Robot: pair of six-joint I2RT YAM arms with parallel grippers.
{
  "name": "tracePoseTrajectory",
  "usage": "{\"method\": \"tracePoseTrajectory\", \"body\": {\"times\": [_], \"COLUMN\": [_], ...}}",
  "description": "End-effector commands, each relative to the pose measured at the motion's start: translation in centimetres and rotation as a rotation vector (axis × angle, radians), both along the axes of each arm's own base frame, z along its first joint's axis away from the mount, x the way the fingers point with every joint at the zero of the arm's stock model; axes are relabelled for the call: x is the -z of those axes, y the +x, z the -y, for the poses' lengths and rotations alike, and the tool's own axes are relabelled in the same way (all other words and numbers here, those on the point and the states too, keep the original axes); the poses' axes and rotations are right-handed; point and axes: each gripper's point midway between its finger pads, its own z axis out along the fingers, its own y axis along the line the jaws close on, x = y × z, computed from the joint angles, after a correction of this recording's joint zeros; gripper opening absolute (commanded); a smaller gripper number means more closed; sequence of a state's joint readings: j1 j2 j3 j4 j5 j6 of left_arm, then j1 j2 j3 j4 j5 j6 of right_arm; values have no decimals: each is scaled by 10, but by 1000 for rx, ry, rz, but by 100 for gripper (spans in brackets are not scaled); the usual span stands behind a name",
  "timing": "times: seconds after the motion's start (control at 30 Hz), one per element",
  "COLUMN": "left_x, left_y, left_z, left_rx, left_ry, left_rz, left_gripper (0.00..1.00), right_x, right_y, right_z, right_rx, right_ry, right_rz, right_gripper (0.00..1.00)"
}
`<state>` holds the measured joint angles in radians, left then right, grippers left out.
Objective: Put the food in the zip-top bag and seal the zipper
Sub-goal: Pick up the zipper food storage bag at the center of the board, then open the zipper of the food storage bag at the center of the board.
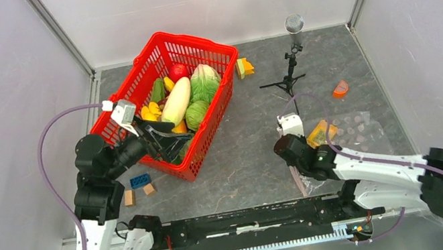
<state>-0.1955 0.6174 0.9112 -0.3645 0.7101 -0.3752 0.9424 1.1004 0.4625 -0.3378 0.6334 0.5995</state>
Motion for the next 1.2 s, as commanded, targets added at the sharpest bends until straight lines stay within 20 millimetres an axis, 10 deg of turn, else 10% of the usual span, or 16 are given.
{"method": "tracePoseTrajectory", "body": {"times": [0.0,0.17,0.5,1.17], "left_x": [-8,-6,59,148], "left_y": [-7,-22,-31,-24], "left_z": [20,63,163,253], "left_rx": [87,168,191,213], "left_ry": [27,84,265,147], "left_rz": [27,26,-103,-273], "left_gripper": [91,87,85,83], "right_x": [-42,-82,-105,-140], "right_y": [11,12,3,-4], "right_z": [-17,-26,-26,-28], "right_rx": [18,33,59,9], "right_ry": [221,437,636,689], "right_rz": [147,246,284,302], "right_gripper": [0,0,0,0]}}
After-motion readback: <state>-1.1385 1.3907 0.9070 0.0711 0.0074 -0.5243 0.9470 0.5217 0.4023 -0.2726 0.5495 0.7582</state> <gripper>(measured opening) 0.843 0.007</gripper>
